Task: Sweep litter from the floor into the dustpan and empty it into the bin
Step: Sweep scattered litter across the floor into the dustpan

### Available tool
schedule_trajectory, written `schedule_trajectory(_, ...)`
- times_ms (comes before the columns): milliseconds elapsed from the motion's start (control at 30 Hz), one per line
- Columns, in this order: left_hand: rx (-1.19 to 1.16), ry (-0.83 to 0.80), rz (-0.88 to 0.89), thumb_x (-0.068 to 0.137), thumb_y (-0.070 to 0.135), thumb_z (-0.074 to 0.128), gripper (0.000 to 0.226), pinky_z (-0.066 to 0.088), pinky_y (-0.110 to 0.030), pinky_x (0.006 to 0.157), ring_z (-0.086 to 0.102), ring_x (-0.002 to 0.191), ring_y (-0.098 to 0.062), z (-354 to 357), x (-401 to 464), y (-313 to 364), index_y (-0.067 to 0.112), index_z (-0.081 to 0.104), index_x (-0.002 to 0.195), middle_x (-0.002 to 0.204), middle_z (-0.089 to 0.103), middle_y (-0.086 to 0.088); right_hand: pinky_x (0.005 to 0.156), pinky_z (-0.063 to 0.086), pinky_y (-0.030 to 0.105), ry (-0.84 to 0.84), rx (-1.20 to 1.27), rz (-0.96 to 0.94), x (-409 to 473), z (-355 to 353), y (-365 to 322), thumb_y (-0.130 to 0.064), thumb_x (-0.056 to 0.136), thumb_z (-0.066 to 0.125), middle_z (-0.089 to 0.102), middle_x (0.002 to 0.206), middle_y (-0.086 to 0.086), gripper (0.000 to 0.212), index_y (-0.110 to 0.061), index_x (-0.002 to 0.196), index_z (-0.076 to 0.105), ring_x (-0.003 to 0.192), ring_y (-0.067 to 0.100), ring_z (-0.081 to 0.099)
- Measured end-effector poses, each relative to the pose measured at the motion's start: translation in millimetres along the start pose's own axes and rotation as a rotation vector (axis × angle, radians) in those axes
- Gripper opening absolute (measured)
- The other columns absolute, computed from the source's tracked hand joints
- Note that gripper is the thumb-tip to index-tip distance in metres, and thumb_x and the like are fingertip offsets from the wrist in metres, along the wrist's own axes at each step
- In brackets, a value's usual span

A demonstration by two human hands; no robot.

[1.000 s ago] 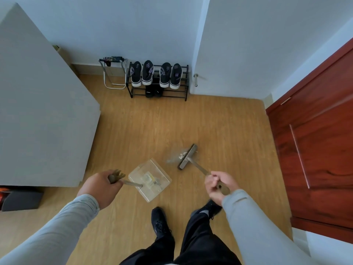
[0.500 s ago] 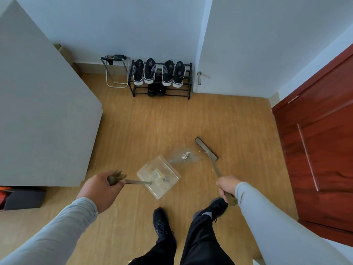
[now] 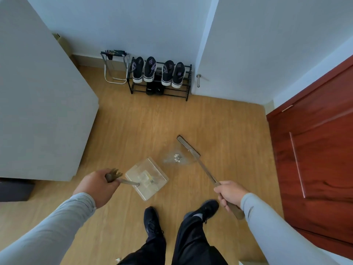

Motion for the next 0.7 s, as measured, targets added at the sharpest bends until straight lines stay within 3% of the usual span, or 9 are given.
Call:
schedule_trajectory(200, -0.037, 0.040, -0.032, 0.088, 0.047, 0.066, 0.015, 0.055, -0.031, 0.066, 0.064, 0.070, -0.013, 6, 3, -8, 0.038, 0.064, 0.099, 0.075, 0.068, 0.010, 0.047, 0.047, 0.025, 0.015, -0.485, -0.083, 72, 15, -43, -0.006, 0.090, 0.048, 0.059, 0.059, 0.008, 0.052, -0.005, 0.142, 0.047, 0.051, 0.021, 0.055)
schedule_trajectory(333, -0.033, 0.035, -0.047, 0.088, 0.046, 0.067, 0.020, 0.057, -0.032, 0.068, 0.065, 0.069, -0.015, 12, 4, -7, 0.034, 0.068, 0.104, 0.074, 0.068, 0.008, 0.059, 0.051, 0.025, 0.013, -0.736, -0.089, 78, 42, -19, -0.008, 0.096, 0.047, 0.063, 0.096, 0.008, 0.050, -0.002, 0.145, 0.047, 0.064, 0.016, 0.056)
schedule_trajectory(433, -0.039, 0.024, -0.042, 0.089, 0.045, 0.066, 0.027, 0.054, -0.030, 0.068, 0.063, 0.073, -0.013, 14, 4, -5, 0.032, 0.068, 0.112, 0.079, 0.067, 0.012, 0.082, 0.055, 0.032, -0.034, -0.864, -0.012, 56, 35, 13, -0.010, 0.098, 0.042, 0.052, 0.142, 0.009, 0.061, -0.018, 0.157, 0.028, 0.105, 0.027, 0.063)
schedule_trajectory(533, -0.053, 0.012, -0.062, 0.088, 0.044, 0.066, 0.027, 0.056, -0.032, 0.070, 0.064, 0.073, -0.013, 12, 3, -8, 0.034, 0.068, 0.114, 0.081, 0.067, 0.012, 0.104, 0.046, 0.033, 0.007, -0.879, -0.009, 32, 0, 21, -0.021, 0.102, 0.041, 0.034, 0.159, 0.004, 0.062, -0.027, 0.160, 0.019, 0.133, 0.028, 0.050)
schedule_trajectory(633, -0.079, 0.009, -0.079, 0.088, 0.044, 0.067, 0.029, 0.057, -0.032, 0.071, 0.064, 0.074, -0.013, 11, 1, -14, 0.033, 0.068, 0.115, 0.082, 0.067, 0.011, 0.106, 0.046, 0.033, 0.093, -0.900, -0.076, 16, -34, 13, -0.029, 0.103, 0.042, 0.037, 0.159, -0.001, 0.059, -0.033, 0.158, 0.024, 0.134, 0.025, 0.050)
schedule_trajectory(700, -0.098, 0.013, -0.089, 0.088, 0.043, 0.067, 0.030, 0.055, -0.030, 0.068, 0.064, 0.074, -0.013, 11, 0, -19, 0.032, 0.068, 0.116, 0.082, 0.067, 0.011, 0.096, 0.052, 0.033, 0.122, -0.992, -0.105, 12, -46, 2, -0.034, 0.102, 0.041, 0.045, 0.154, -0.002, 0.058, -0.039, 0.158, 0.023, 0.122, 0.023, 0.059)
Point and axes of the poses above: each hand's wrist, its own x-axis towards the middle knuckle, its own z-axis out of the palm, y = z × x, the point moved 8 cm from there along x, towards the middle knuckle
